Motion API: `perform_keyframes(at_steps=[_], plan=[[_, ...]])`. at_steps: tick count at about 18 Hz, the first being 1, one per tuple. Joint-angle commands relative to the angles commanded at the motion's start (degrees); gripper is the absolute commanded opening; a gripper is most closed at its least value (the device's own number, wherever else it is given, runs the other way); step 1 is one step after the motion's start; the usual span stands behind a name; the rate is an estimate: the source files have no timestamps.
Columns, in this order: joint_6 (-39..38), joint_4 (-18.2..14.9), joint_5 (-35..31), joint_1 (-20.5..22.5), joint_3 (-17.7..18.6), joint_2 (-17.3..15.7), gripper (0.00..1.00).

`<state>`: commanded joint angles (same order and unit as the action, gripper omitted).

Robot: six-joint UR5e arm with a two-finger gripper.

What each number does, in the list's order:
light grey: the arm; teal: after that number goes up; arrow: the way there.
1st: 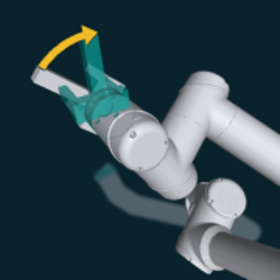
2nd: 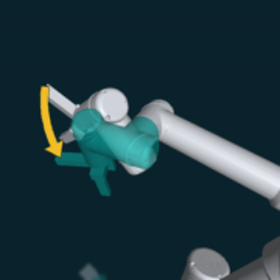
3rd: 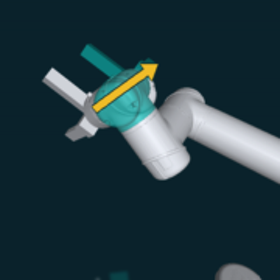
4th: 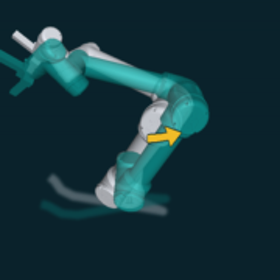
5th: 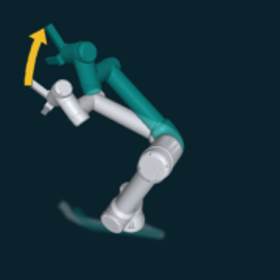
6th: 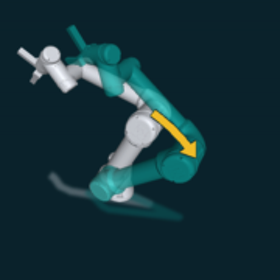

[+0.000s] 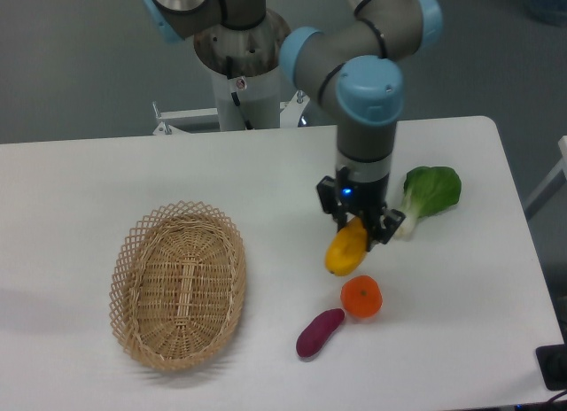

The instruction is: Pick up the mango from the basket

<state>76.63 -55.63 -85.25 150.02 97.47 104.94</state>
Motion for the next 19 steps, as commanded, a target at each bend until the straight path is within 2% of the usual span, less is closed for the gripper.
perform_keyframes(at_steps=[19], plan=[[0.71,-0.09,0.09,0.62,-0.44,0.00,0.49]])
